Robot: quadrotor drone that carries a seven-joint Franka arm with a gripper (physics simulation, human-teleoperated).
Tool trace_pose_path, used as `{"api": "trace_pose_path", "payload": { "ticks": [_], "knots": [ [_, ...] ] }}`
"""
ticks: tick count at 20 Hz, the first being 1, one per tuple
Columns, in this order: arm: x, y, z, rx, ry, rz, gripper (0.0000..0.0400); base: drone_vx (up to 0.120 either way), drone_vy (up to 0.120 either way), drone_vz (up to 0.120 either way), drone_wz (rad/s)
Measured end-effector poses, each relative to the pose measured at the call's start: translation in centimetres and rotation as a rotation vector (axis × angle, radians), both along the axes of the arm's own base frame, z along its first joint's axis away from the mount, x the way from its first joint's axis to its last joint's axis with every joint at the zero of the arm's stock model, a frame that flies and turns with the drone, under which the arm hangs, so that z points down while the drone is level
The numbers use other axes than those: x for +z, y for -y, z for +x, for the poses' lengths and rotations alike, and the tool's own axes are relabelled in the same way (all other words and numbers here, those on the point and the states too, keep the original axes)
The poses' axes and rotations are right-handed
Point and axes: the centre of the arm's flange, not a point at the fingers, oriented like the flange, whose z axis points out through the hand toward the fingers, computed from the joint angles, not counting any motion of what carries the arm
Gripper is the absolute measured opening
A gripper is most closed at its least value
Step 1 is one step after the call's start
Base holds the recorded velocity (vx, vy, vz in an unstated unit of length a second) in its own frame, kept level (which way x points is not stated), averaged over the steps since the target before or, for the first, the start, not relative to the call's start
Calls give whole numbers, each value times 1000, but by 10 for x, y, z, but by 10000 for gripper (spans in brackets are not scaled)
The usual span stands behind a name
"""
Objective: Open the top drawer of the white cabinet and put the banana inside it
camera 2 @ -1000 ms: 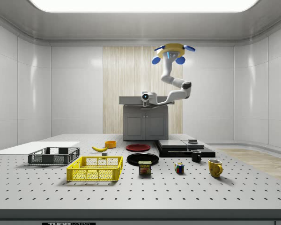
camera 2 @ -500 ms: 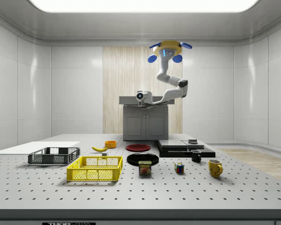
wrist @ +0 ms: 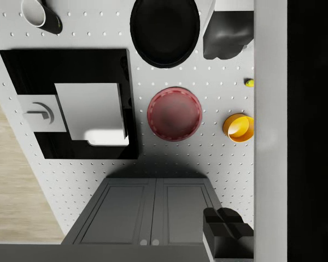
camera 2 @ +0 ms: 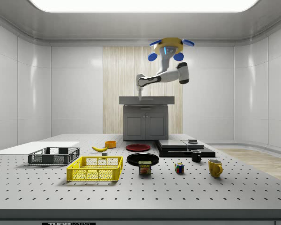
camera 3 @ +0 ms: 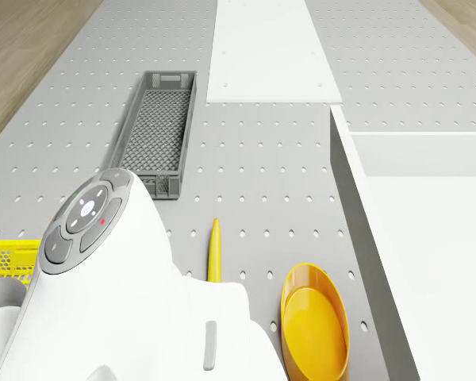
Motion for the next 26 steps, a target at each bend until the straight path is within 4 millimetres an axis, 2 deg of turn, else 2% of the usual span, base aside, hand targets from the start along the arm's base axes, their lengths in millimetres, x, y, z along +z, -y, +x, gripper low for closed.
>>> {"api": "trace_pose_path", "payload": {
  "ticks": [3, 7, 18, 26],
  "knots": [
    [-3, -12, 0, 0, -2, 118, 400, 120, 120, 0, 0],
    [-5, -21, 0, -1, -4, 204, 400, 120, 0, 0, 0],
    [-5, -28, 0, -2, -6, 274, 400, 120, 0, 0, 0],
    [-5, -29, 0, -2, -6, 282, 400, 120, 115, 0, 0]
  ]
}}
